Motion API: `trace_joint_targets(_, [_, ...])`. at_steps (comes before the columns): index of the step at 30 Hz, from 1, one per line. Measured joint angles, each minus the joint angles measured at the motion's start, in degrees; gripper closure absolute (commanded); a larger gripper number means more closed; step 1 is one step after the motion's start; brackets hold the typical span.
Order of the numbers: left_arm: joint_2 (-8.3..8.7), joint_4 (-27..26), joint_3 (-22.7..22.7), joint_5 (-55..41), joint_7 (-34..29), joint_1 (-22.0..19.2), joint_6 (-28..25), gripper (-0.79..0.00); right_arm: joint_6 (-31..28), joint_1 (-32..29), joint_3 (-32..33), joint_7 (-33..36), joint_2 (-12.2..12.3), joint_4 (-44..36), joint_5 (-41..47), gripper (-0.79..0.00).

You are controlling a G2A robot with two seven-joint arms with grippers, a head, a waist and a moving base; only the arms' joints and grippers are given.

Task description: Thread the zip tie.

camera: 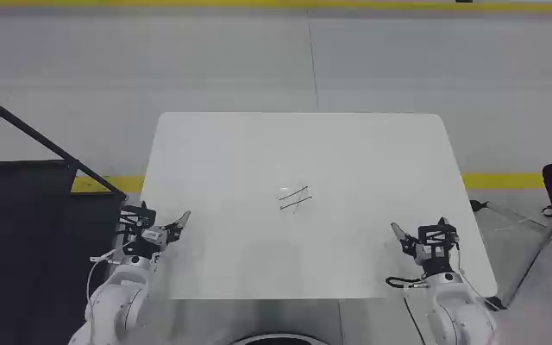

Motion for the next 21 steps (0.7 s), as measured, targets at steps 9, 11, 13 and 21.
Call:
trace_joint_targets(9, [0.0, 0.0, 0.0, 0.0, 0.0, 0.0, 0.0, -0.784, 0.0, 0.0, 0.0, 0.0, 0.0, 0.0, 0.0, -0.784])
trace_joint_targets(11, [0.0, 0.0, 0.0, 0.0, 0.0, 0.0, 0.0, -0.785, 0.0, 0.0, 0.0, 0.0, 0.0, 0.0, 0.0, -0.785])
trace_joint_targets(13, [0.0, 0.0, 0.0, 0.0, 0.0, 0.0, 0.0, -0.785, 0.0, 0.0, 0.0, 0.0, 0.0, 0.0, 0.0, -0.785])
trace_joint_targets(21, [-0.09, 0.1, -1.0, -3.3, 0.1, -0.1, -3.8, -0.785, -4.3, 2.0, -0.9, 4.1, 0.1, -1.5, -0.6, -0.785])
